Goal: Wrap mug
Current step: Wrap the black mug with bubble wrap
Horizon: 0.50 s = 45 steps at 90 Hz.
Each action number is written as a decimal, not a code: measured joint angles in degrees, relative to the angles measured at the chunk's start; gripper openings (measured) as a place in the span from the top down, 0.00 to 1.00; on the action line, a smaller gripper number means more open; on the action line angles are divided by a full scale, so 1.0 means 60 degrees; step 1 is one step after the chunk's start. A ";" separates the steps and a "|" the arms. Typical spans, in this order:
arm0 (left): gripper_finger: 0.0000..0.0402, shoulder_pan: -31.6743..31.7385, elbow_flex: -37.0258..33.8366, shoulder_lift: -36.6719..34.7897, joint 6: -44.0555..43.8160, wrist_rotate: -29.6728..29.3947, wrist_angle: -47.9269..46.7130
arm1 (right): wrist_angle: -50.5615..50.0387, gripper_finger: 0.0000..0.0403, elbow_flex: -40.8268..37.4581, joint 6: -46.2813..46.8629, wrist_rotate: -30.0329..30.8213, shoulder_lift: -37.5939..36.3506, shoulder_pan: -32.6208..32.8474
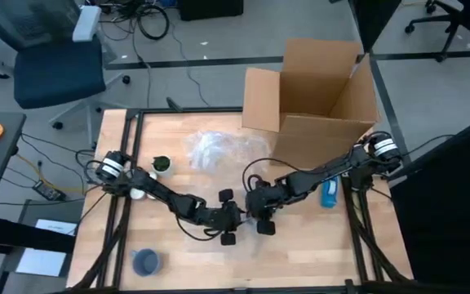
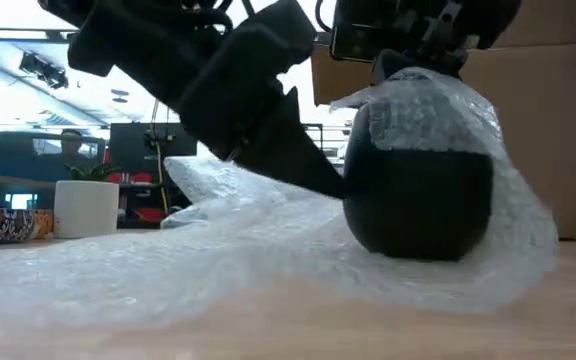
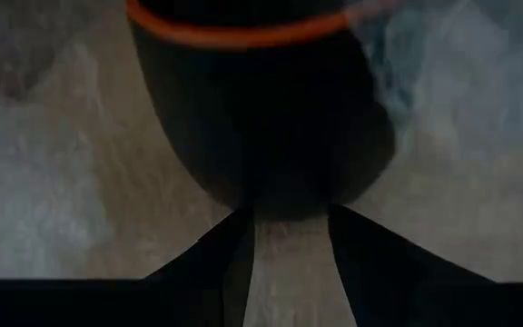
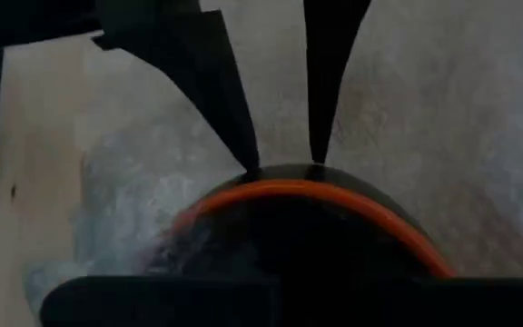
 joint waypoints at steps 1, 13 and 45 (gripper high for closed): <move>0.68 0.0000 0.0001 0.0000 0.0009 0.0000 0.0007 | -0.0001 1.00 0.0000 0.0001 -0.0002 0.0000 0.0000; 0.68 0.0000 0.0001 -0.0004 0.0011 0.0000 -0.0078 | 0.0055 1.00 0.0005 0.0204 -0.0140 -0.0025 -0.0013; 0.68 0.0004 0.0001 -0.0004 0.0007 -0.0004 -0.0312 | -0.2326 1.00 0.1426 0.0132 -0.0250 -0.0060 -0.0025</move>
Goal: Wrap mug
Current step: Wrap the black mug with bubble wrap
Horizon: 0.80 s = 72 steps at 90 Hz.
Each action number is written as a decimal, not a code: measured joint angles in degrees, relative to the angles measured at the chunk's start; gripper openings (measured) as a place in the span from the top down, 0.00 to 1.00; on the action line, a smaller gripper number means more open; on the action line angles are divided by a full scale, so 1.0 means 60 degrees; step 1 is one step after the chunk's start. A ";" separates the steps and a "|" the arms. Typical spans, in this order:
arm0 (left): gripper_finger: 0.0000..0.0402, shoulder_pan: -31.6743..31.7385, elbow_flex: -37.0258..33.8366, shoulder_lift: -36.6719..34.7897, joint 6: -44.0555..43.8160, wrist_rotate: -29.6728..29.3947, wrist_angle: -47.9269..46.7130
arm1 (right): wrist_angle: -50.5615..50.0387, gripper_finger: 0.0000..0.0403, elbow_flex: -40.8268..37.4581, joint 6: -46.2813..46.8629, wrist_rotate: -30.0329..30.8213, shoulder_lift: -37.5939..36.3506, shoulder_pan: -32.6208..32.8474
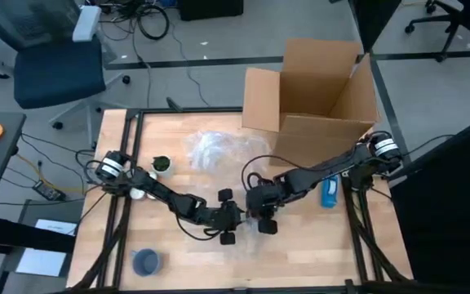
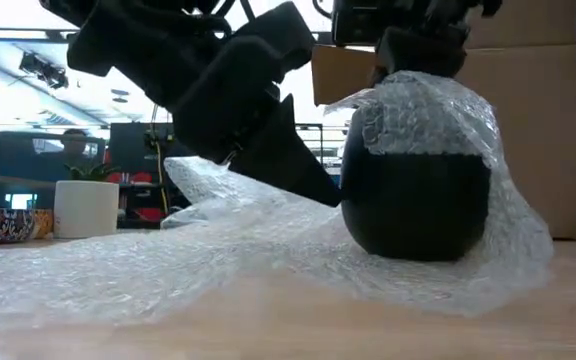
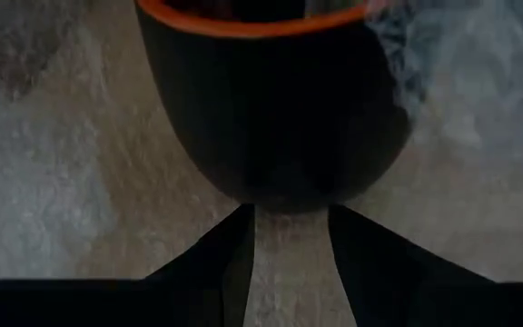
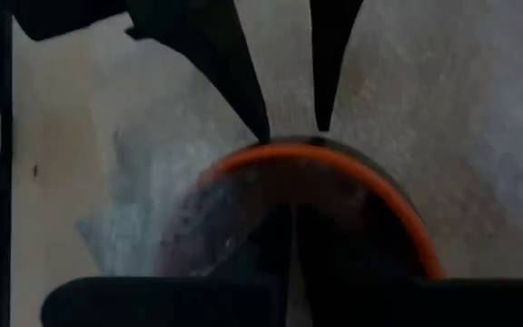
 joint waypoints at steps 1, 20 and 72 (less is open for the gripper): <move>0.68 0.0000 0.0000 0.0000 -0.0002 0.0000 0.0000 | -0.0046 1.00 0.0053 -0.0014 0.0000 -0.0002 0.0000; 0.68 0.0000 0.0000 -0.0004 0.0000 0.0000 0.0025 | -0.0240 1.00 0.0223 -0.0130 0.0226 0.0194 0.0022; 0.68 0.0007 0.0000 -0.0011 0.0086 -0.0003 0.0064 | -0.1457 1.00 0.1103 -0.0459 0.0198 0.0962 0.0050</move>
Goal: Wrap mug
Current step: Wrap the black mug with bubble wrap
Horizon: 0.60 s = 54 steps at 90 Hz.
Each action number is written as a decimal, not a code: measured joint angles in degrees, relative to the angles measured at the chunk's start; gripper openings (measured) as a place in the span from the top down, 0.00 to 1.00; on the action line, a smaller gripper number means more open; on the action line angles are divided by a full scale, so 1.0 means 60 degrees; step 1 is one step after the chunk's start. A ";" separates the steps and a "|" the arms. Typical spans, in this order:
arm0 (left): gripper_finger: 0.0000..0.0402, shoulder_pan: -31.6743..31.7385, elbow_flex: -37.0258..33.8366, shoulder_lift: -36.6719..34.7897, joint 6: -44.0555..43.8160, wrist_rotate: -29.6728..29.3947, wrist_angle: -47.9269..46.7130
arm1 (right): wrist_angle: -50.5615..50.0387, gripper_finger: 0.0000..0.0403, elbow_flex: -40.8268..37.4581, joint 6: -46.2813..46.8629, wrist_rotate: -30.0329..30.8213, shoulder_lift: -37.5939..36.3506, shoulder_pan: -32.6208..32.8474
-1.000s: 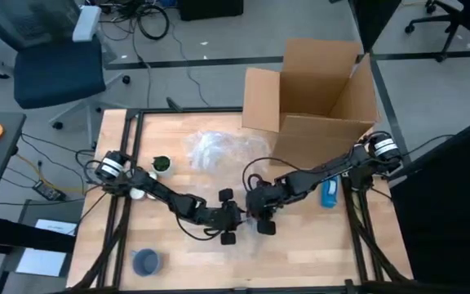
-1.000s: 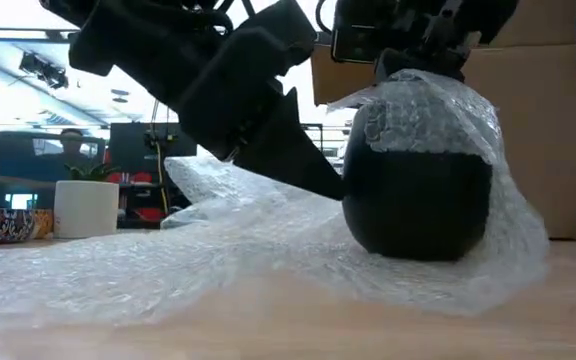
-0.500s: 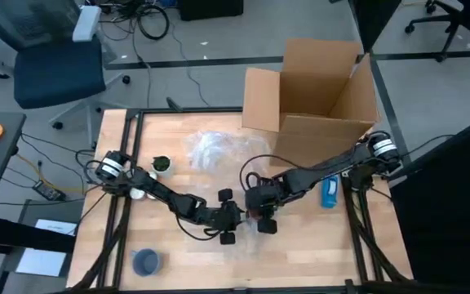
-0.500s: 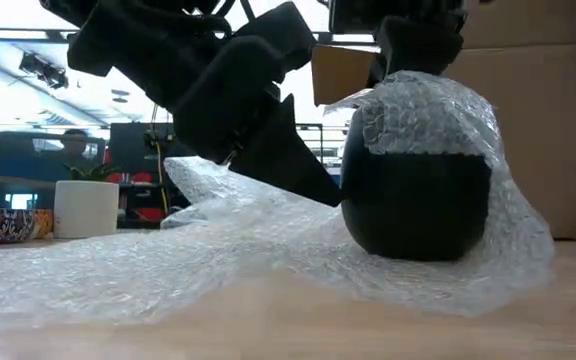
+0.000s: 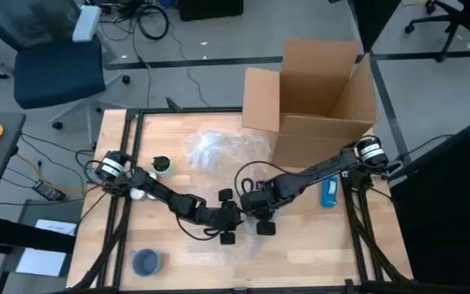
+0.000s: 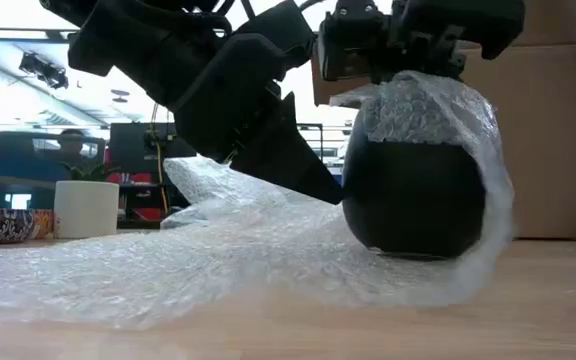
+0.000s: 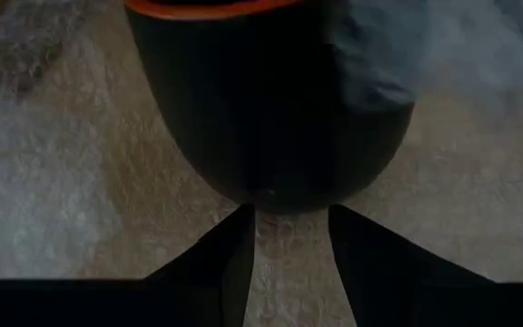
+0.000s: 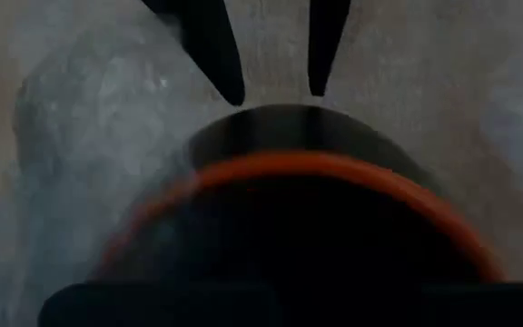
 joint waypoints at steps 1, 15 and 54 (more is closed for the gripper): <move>0.68 0.0000 0.0000 0.0000 0.0001 0.0002 -0.0011 | -0.0045 1.00 0.0077 0.0001 0.0007 -0.0049 0.0004; 0.68 0.0000 0.0000 -0.0004 0.0019 -0.0002 0.0004 | -0.1110 1.00 0.0821 0.0227 0.0274 -0.0289 0.0107; 0.68 0.0000 0.0000 -0.0004 0.0020 -0.0004 -0.0009 | -0.1312 1.00 0.0753 0.1826 -0.0074 -0.0291 0.0697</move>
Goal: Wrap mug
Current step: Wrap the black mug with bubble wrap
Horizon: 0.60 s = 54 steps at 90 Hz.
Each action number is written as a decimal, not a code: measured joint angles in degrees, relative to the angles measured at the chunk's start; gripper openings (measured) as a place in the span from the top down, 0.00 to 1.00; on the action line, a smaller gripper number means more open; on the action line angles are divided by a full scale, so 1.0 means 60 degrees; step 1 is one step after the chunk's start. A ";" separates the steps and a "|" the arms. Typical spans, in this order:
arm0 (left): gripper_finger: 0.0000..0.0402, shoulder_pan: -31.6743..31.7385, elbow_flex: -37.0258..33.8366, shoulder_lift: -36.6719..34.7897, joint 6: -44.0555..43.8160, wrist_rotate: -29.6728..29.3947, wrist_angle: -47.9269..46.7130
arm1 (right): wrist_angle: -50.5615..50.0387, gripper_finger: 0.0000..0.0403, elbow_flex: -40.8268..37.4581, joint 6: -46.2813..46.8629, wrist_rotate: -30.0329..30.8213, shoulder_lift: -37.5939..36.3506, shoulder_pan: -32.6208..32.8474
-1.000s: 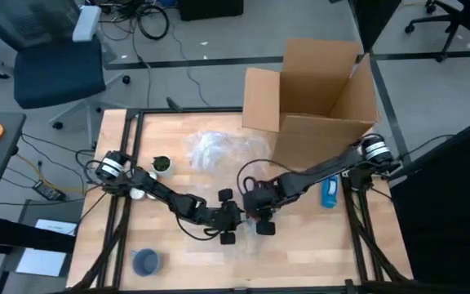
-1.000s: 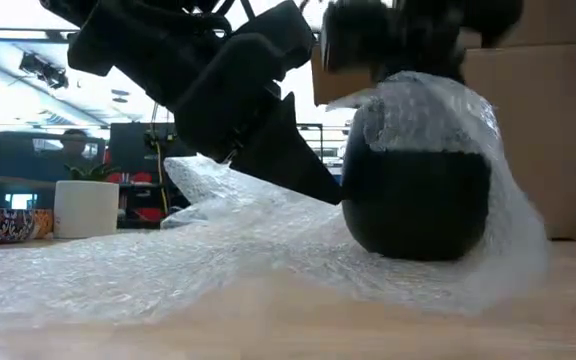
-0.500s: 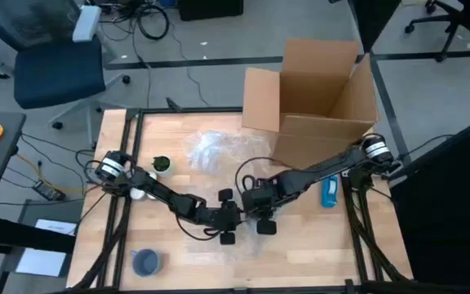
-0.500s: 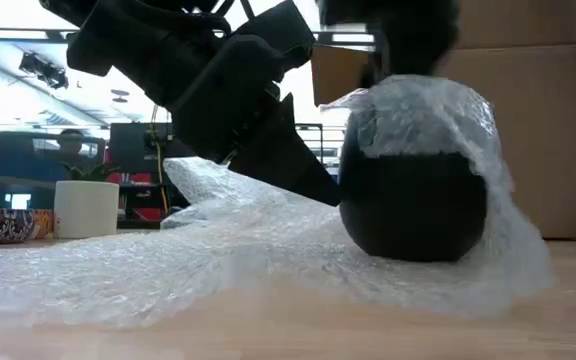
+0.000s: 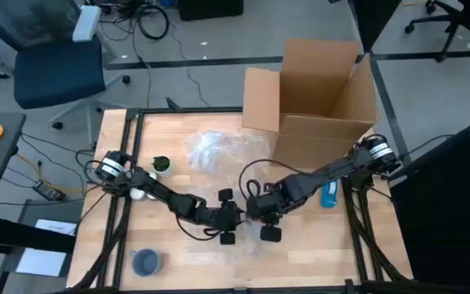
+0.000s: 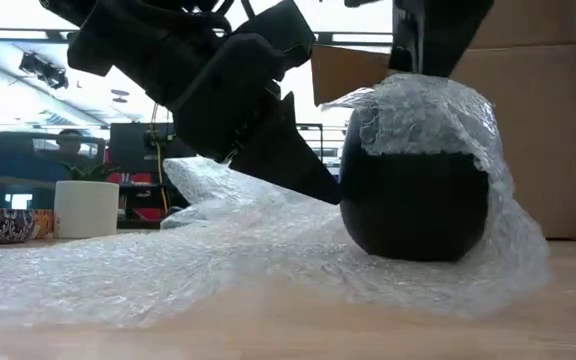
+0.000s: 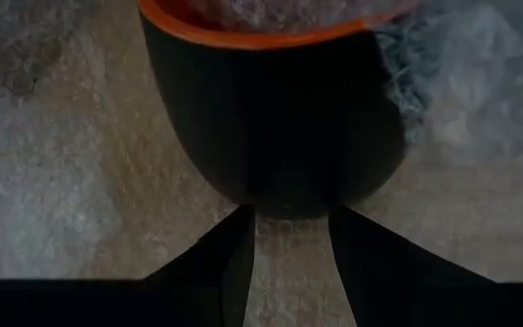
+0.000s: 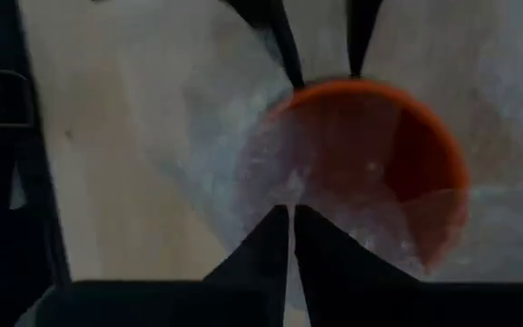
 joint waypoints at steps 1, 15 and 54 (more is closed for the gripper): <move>0.68 0.0000 0.0000 0.0000 -0.0002 0.0002 0.0000 | 0.0059 1.00 -0.0036 -0.0002 -0.0009 0.0000 0.0000; 0.68 0.0000 0.0000 0.0000 -0.0022 0.0004 0.0000 | 0.0711 1.00 -0.0590 -0.0025 -0.0151 -0.0001 -0.0009; 0.68 0.0000 0.0000 0.0000 -0.0025 0.0004 -0.0015 | 0.1829 1.00 -0.1519 -0.0343 -0.0233 -0.0025 -0.0353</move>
